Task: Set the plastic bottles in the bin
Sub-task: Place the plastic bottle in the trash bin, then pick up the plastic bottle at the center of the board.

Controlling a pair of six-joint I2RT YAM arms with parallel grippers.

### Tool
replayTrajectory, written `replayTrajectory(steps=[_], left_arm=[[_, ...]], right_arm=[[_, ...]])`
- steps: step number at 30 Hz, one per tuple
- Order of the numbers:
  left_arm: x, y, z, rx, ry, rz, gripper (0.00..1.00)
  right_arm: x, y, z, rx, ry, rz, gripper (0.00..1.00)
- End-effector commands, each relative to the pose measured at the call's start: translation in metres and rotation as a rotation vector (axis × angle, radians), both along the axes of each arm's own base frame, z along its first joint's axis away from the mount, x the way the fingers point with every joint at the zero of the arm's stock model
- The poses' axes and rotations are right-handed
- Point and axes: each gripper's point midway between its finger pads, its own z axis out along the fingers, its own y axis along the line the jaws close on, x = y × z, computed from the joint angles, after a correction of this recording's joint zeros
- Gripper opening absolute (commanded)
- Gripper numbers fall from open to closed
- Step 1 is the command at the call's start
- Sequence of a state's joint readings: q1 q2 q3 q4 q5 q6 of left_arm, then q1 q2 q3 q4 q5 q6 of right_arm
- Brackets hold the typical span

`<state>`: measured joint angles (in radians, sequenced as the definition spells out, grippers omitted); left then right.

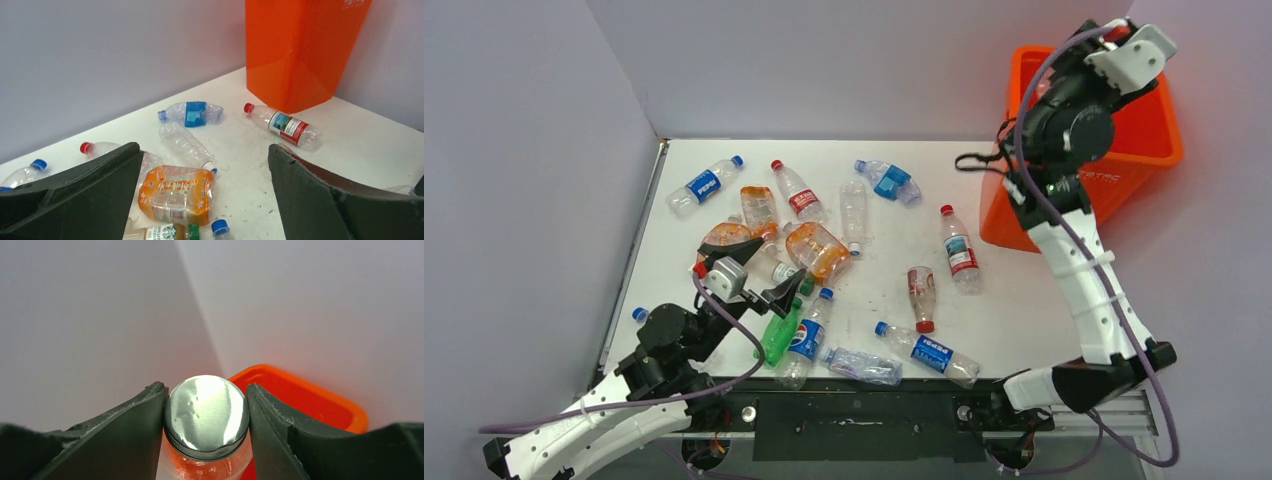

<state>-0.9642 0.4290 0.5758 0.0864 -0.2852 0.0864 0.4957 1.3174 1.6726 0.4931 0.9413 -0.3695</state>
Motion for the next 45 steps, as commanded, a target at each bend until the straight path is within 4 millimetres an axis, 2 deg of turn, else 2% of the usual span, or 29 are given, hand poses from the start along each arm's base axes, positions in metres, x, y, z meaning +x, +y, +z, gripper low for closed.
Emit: replayTrajectory(steps=[1, 8, 10, 11, 13, 14, 17, 20, 22, 24, 26, 29, 30, 33, 36, 37, 41, 43, 45], left_arm=[[0.008, 0.011, 0.009, -0.104, 0.012, 0.056, 0.96], [0.014, 0.011, -0.004, -0.116, 0.079, 0.08, 0.96], [0.016, 0.012, -0.007, -0.103, 0.092, 0.095, 0.96], [0.017, 0.011, -0.008, -0.095, 0.095, 0.099, 0.96], [0.018, 0.01, -0.01, -0.086, 0.098, 0.1, 0.96], [0.018, 0.01, -0.01, -0.085, 0.097, 0.098, 0.96], [0.018, 0.008, -0.013, -0.072, 0.099, 0.093, 0.96], [0.019, 0.008, -0.015, -0.061, 0.1, 0.096, 0.96], [0.02, 0.008, -0.017, -0.052, 0.101, 0.101, 0.96], [0.021, 0.008, -0.018, -0.046, 0.1, 0.105, 0.96], [0.021, 0.008, -0.02, -0.036, 0.102, 0.105, 0.96], [0.023, 0.007, -0.024, -0.022, 0.109, 0.11, 0.96], [0.024, 0.006, -0.026, -0.017, 0.113, 0.113, 0.96], [0.026, 0.006, -0.031, -0.005, 0.123, 0.125, 0.96], [0.028, 0.006, -0.036, 0.034, 0.113, 0.137, 0.96], [0.029, 0.006, -0.037, 0.04, 0.114, 0.139, 0.96], [0.031, 0.003, -0.043, 0.062, 0.12, 0.137, 0.96], [0.032, -0.001, -0.046, 0.076, 0.126, 0.127, 0.96], [0.033, -0.004, -0.049, 0.091, 0.134, 0.119, 0.96]], right_arm=[[0.022, -0.085, -0.005, 0.148, -0.035, -0.28, 0.05], [0.072, -0.178, -0.065, 0.207, 0.037, -0.473, 0.05], [0.085, -0.196, -0.082, 0.207, 0.076, -0.49, 0.07], [0.091, -0.202, -0.089, 0.208, 0.089, -0.479, 0.21], [0.103, -0.203, -0.093, 0.208, 0.09, -0.421, 0.66], [0.108, -0.199, -0.091, 0.203, 0.084, -0.392, 0.79], [0.118, -0.178, -0.073, 0.2, 0.039, -0.307, 0.99], [0.117, -0.146, -0.041, 0.209, -0.034, -0.225, 0.92], [0.114, -0.11, -0.021, 0.204, -0.068, -0.148, 0.91], [0.108, -0.07, -0.011, 0.217, -0.1, -0.034, 0.9], [0.099, -0.027, -0.01, 0.233, -0.127, 0.152, 0.9], [0.076, 0.041, -0.028, 0.238, -0.138, 0.483, 0.9], [0.068, 0.064, -0.043, 0.243, -0.112, 0.583, 0.9], [0.047, 0.115, -0.1, 0.248, 0.038, 0.792, 0.9], [0.029, 0.146, -0.172, 0.255, 0.227, 0.904, 0.9], [0.022, 0.15, -0.192, 0.266, 0.271, 0.92, 0.9], [0.007, 0.152, -0.304, 0.287, 0.563, 0.907, 0.9], [0.001, 0.142, -0.352, 0.293, 0.704, 0.839, 0.9], [-0.004, 0.125, -0.388, 0.29, 0.824, 0.73, 0.9]])
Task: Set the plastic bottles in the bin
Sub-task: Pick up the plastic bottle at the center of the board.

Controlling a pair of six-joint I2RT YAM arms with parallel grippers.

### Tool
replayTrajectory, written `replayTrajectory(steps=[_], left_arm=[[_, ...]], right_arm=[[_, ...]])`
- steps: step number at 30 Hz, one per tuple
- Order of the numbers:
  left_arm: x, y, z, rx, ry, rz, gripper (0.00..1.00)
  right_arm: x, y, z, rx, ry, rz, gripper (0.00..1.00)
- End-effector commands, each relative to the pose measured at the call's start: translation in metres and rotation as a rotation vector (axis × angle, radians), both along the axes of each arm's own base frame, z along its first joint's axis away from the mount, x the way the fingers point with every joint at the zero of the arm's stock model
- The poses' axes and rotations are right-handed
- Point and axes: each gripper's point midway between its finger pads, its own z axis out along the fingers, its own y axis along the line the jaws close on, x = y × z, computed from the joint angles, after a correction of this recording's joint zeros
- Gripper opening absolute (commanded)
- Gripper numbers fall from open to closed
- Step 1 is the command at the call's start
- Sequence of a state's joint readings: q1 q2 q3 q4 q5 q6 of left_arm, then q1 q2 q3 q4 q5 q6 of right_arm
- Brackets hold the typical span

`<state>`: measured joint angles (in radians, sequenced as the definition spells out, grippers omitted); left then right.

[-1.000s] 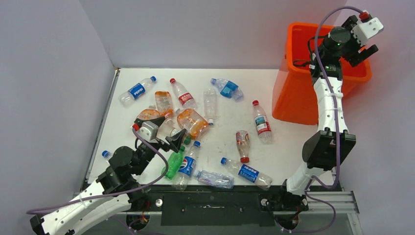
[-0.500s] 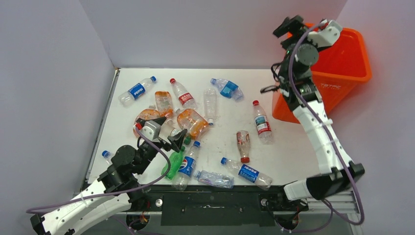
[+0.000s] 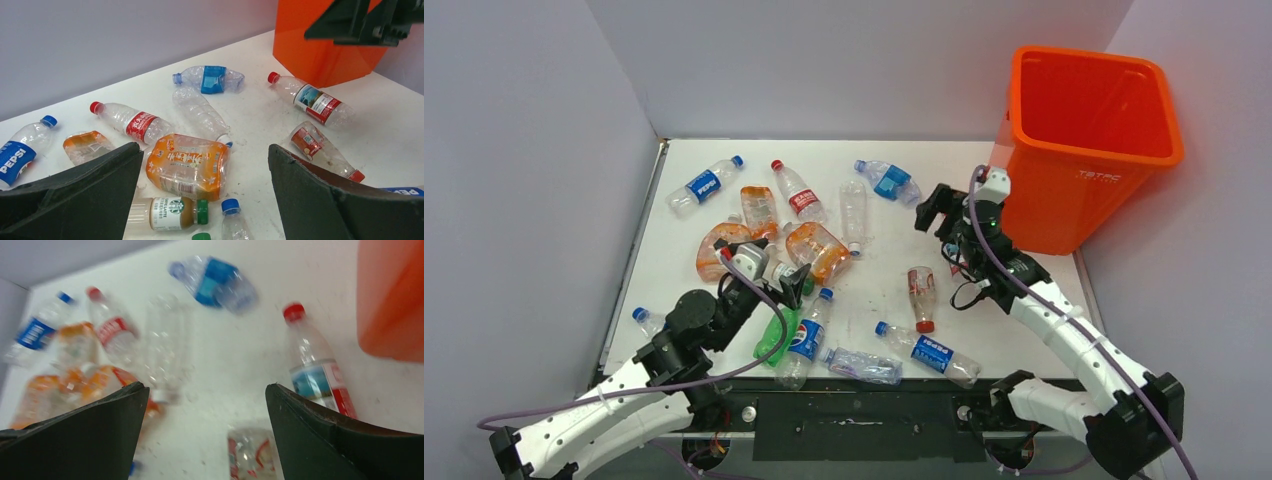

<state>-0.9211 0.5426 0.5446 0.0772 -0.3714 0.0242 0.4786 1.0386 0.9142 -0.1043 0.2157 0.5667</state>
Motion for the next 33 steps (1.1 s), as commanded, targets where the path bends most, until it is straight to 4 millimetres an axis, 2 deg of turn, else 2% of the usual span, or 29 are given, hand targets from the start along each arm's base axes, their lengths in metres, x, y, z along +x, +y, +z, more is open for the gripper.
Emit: replayTrajectory(steps=[1, 6, 9, 12, 16, 24, 27, 31, 33], left_arm=[[0.004, -0.005, -0.005, 0.034, 0.004, -0.005, 0.96], [0.003, -0.014, -0.011, 0.052, 0.028, -0.041, 0.96], [0.002, -0.017, -0.012, 0.053, 0.032, -0.058, 0.96], [0.0, -0.02, -0.012, 0.05, 0.035, -0.073, 0.96], [-0.003, -0.023, -0.01, 0.04, 0.037, -0.096, 0.96], [-0.006, -0.027, -0.01, 0.037, 0.038, -0.122, 0.96], [-0.007, -0.027, -0.01, 0.038, 0.038, -0.124, 0.96], [-0.007, -0.028, -0.01, 0.039, 0.039, -0.131, 0.96], [-0.007, -0.029, -0.01, 0.039, 0.038, -0.132, 0.96]], right_arm=[[-0.019, -0.028, -0.082, -0.126, 0.263, -0.11, 0.9], [-0.02, -0.082, -0.112, -0.166, 0.278, -0.288, 0.9], [-0.017, -0.1, -0.138, -0.164, 0.365, -0.307, 0.9], [-0.016, -0.099, -0.165, -0.171, 0.439, -0.282, 0.9], [-0.009, -0.086, -0.178, -0.136, 0.437, -0.217, 0.9], [0.001, -0.097, -0.217, -0.186, 0.534, -0.23, 0.9], [0.001, -0.093, -0.231, -0.169, 0.563, -0.214, 0.91], [0.002, -0.081, -0.24, -0.128, 0.566, -0.161, 0.98], [0.001, -0.075, -0.24, -0.11, 0.563, -0.136, 0.91]])
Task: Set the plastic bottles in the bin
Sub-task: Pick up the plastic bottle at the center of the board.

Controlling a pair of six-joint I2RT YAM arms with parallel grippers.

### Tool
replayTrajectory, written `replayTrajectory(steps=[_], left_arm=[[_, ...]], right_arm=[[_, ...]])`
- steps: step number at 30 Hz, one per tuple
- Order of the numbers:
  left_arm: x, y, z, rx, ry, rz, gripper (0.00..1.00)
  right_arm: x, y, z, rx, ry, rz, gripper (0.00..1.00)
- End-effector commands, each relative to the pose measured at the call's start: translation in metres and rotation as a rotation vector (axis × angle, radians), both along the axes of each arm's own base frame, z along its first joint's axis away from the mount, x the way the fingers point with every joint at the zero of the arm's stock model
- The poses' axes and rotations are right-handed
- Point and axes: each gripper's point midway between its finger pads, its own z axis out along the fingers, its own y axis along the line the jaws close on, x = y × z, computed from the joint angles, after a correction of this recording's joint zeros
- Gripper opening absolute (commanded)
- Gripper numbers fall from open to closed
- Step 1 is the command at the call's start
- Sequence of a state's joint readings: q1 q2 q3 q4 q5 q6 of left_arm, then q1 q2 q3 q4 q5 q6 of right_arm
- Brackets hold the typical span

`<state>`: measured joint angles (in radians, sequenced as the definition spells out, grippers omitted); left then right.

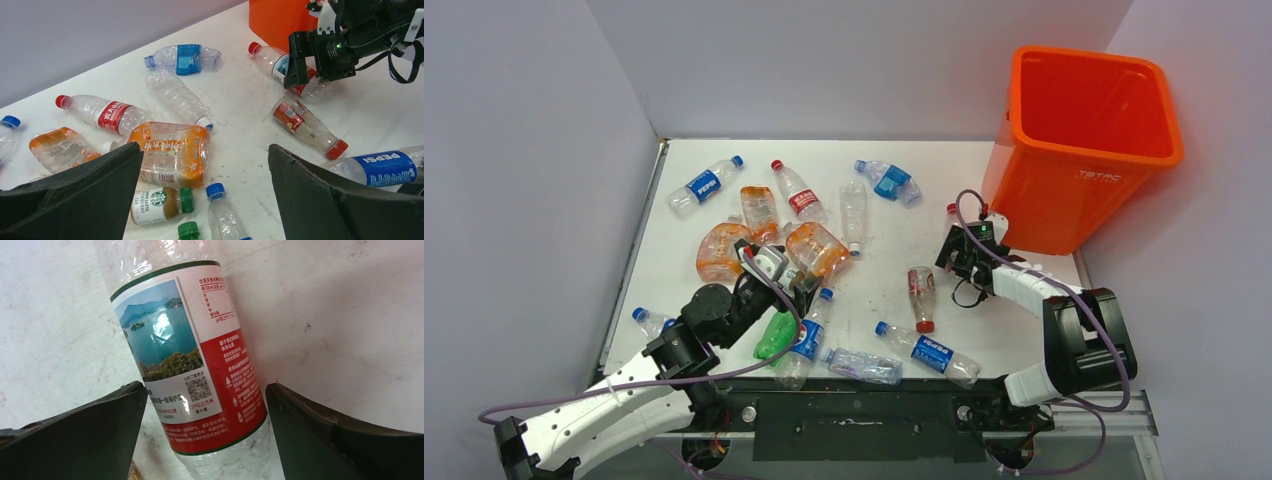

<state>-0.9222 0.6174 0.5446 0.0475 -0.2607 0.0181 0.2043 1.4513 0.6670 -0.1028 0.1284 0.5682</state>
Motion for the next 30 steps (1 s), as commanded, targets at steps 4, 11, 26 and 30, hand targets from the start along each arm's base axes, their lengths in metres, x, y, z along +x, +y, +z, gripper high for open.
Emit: replayTrajectory(steps=[4, 11, 26, 30], left_arm=[[-0.002, -0.004, 0.015, -0.039, -0.018, -0.019, 0.96], [-0.003, -0.005, 0.024, -0.093, -0.001, -0.013, 0.99], [-0.043, -0.06, 0.116, -0.629, 0.108, -0.395, 0.96], [-0.037, -0.066, 0.127, -0.72, 0.094, -0.416, 0.96]], right_arm=[[0.017, 0.021, 0.022, 0.104, -0.132, 0.063, 0.64], [0.007, 0.059, 0.092, 0.263, -0.355, 0.183, 0.36], [-0.124, 0.198, 0.273, 0.775, -1.004, 0.858, 0.38], [-0.147, 0.222, 0.279, 0.836, -1.027, 0.927, 0.37]])
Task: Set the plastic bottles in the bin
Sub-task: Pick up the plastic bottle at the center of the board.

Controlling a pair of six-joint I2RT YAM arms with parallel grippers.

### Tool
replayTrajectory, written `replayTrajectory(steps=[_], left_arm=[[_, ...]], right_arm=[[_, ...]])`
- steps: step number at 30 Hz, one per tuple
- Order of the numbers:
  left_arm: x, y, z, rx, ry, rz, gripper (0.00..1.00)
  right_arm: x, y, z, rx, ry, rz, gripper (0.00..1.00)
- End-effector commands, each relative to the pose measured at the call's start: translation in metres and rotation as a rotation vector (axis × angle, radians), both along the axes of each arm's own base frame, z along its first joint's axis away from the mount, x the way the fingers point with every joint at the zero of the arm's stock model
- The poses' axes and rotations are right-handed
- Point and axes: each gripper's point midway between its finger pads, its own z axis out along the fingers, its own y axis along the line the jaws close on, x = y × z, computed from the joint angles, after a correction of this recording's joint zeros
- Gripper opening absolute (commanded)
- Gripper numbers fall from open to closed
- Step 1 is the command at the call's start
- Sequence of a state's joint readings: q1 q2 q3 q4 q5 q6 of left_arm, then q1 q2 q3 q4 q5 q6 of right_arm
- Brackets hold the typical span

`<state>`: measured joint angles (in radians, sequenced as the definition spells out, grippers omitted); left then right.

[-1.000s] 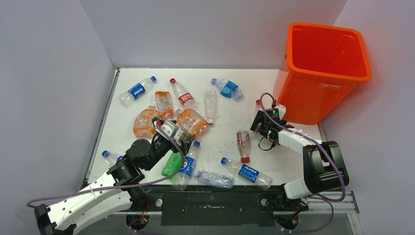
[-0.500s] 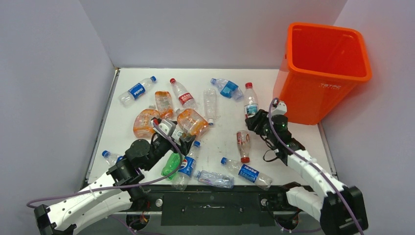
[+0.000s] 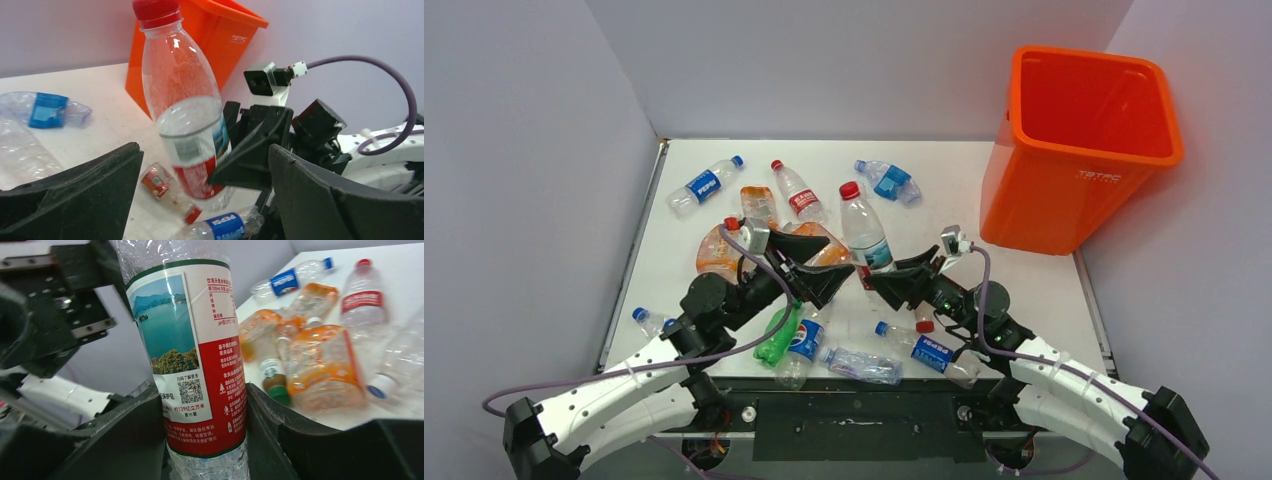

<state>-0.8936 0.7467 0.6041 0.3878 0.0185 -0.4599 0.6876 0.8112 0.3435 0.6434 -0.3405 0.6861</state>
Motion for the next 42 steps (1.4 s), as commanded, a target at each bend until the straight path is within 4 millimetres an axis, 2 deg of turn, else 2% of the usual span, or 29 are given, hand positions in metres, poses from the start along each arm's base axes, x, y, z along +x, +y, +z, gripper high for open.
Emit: replayTrajectory(steps=[1, 6, 10, 14, 19, 20, 21, 23, 25, 26, 28, 31, 34, 36, 39, 42], left_arm=[[-0.007, -0.01, 0.043, -0.195, -0.035, -0.09, 0.96], [0.002, -0.021, 0.032, -0.159, 0.023, -0.097, 0.96], [-0.004, -0.024, 0.03, -0.166, 0.01, -0.136, 0.97], [-0.011, -0.024, 0.037, -0.175, -0.02, -0.171, 0.84], [-0.021, -0.028, 0.041, -0.172, -0.049, -0.231, 0.57], [-0.023, -0.028, 0.042, -0.169, -0.054, -0.241, 0.52], [-0.025, -0.029, 0.041, -0.165, -0.057, -0.25, 0.47], [-0.026, -0.028, 0.039, -0.148, -0.064, -0.25, 0.37], [-0.024, -0.024, 0.034, -0.108, -0.071, -0.229, 0.3], [-0.023, -0.02, 0.034, -0.087, -0.084, -0.213, 0.28], [-0.021, -0.012, 0.029, -0.015, -0.105, -0.172, 0.27], [-0.014, -0.002, 0.013, 0.165, -0.144, -0.115, 0.23], [-0.021, 0.001, -0.012, 0.37, -0.148, -0.169, 0.17], [-0.03, -0.001, -0.025, 0.455, -0.156, -0.227, 0.09], [-0.038, -0.004, -0.025, 0.453, -0.177, -0.266, 0.0], [-0.038, -0.005, -0.025, 0.434, -0.182, -0.269, 0.0]], right_arm=[[-0.028, 0.018, 0.053, 0.163, -0.161, 0.09, 0.37], [-0.037, 0.026, 0.063, 0.222, -0.183, 0.113, 0.37], [-0.045, 0.038, 0.062, 0.211, -0.191, 0.141, 0.37], [-0.05, 0.051, 0.053, 0.175, -0.193, 0.154, 0.38], [-0.052, 0.058, 0.051, 0.163, -0.189, 0.154, 0.41], [-0.052, 0.058, 0.051, 0.163, -0.188, 0.153, 0.44], [-0.052, 0.058, 0.054, 0.163, -0.189, 0.15, 0.52], [-0.049, 0.06, 0.053, 0.128, -0.171, 0.143, 0.79], [-0.043, 0.058, 0.053, 0.069, -0.138, 0.108, 0.94], [-0.041, 0.056, 0.056, 0.036, -0.146, 0.091, 0.99], [-0.039, 0.048, 0.066, -0.029, -0.154, 0.059, 0.92], [-0.041, 0.039, 0.089, -0.131, -0.197, 0.05, 0.91], [-0.047, 0.042, 0.114, -0.208, -0.241, 0.099, 0.91], [-0.047, 0.05, 0.123, -0.265, -0.233, 0.131, 0.93], [-0.043, 0.058, 0.137, -0.296, -0.218, 0.145, 0.97], [-0.038, 0.063, 0.146, -0.298, -0.211, 0.136, 0.99]])
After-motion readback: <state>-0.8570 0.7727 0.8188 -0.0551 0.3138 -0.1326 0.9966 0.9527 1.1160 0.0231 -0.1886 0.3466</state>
